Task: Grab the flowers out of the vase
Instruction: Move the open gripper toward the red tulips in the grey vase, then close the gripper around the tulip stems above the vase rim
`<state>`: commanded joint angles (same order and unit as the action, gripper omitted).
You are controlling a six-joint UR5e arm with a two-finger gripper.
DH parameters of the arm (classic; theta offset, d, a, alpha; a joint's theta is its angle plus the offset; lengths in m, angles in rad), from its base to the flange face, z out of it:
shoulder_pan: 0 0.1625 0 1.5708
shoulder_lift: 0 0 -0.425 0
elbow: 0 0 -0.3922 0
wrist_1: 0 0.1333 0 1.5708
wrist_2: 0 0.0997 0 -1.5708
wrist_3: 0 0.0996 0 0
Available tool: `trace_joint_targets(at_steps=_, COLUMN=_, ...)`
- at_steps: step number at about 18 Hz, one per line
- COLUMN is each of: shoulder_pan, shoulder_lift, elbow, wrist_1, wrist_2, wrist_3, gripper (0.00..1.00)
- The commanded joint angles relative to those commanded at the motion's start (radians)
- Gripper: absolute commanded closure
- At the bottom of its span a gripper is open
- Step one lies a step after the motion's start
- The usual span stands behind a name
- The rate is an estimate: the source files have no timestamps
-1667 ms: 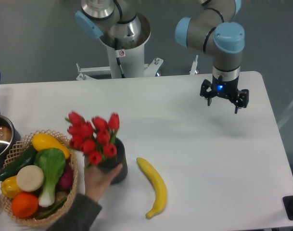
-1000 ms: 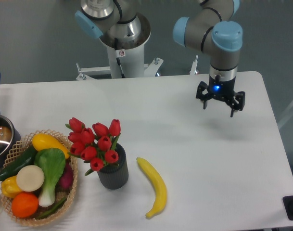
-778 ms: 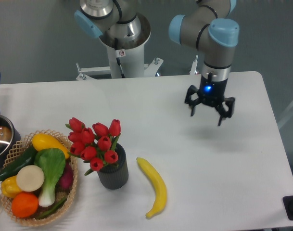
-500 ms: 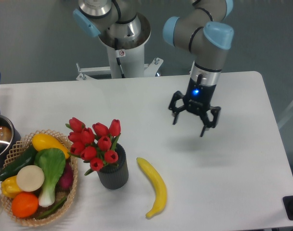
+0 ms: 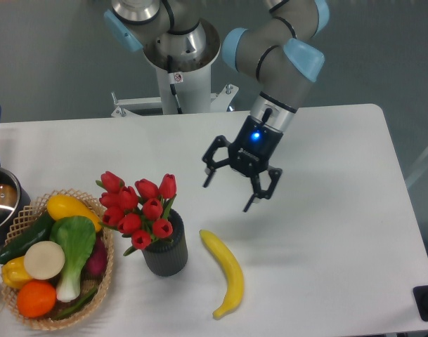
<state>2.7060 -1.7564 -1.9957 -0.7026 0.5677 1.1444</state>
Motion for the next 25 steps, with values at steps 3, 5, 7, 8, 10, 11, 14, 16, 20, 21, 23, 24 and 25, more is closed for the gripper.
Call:
trace_joint_targets(at_steps=3, shoulder_pan=-0.032, shoulder_lift=-0.006, elbow=0.009, wrist_1=0.0, wrist_2=0.0, wrist_3=0.002, gripper=0.0)
trace_joint_targets(at_steps=5, shoulder_pan=-0.069, shoulder_lift=-0.023, elbow=0.029, wrist_1=0.0, wrist_2=0.0, wrist_3=0.0, gripper=0.0)
trace_joint_targets(at_steps=7, shoulder_pan=-0.098, shoulder_lift=-0.041, elbow=0.05, wrist_1=0.0, wrist_2=0.0, wrist_3=0.0, gripper=0.0)
trace_joint_targets(at_steps=8, shoulder_pan=-0.113, shoulder_lift=-0.057, elbow=0.064, wrist_1=0.0, wrist_2=-0.002, wrist_3=0.0, gripper=0.0)
trace_joint_targets(at_steps=10, shoulder_pan=-0.143, shoulder_lift=-0.071, elbow=0.083, wrist_1=0.0, wrist_2=0.001, wrist_3=0.0, gripper=0.0)
trace_joint_targets(at_steps=11, shoulder_pan=-0.147, shoulder_lift=-0.077, elbow=0.089, wrist_1=0.0, wrist_2=0.0, wrist_3=0.0, gripper=0.0)
trace_joint_targets(at_steps=14, shoulder_pan=-0.178, shoulder_lift=-0.083, elbow=0.089, wrist_1=0.0, wrist_2=0.001, wrist_3=0.0, gripper=0.0)
trace_joint_targets(at_steps=16, shoulder_pan=-0.195, shoulder_lift=-0.09, elbow=0.089, wrist_1=0.0, wrist_2=0.001, wrist_3=0.0, gripper=0.0)
trace_joint_targets(at_steps=20, shoulder_pan=-0.207, shoulder_lift=-0.112, elbow=0.095, wrist_1=0.0, wrist_2=-0.043, wrist_3=-0.015, gripper=0.31)
trace_joint_targets(at_steps=21, shoulder_pan=-0.203, shoulder_lift=-0.126, elbow=0.095, wrist_1=0.0, wrist_2=-0.086, wrist_3=-0.034, gripper=0.57)
trace_joint_targets(at_steps=23, shoulder_pan=-0.186, shoulder_lift=-0.126, elbow=0.097, wrist_1=0.0, wrist_2=-0.124, wrist_3=-0.041, gripper=0.96)
trace_joint_targets(at_steps=24, shoulder_pan=-0.18, shoulder_lift=-0.123, elbow=0.1, wrist_1=0.0, wrist_2=-0.124, wrist_3=-0.041, gripper=1.0)
trace_joint_targets(at_steps=25, shoulder_pan=-0.175, shoulder_lift=-0.121, elbow=0.101, wrist_1=0.0, wrist_2=-0.124, wrist_3=-0.041, gripper=1.0)
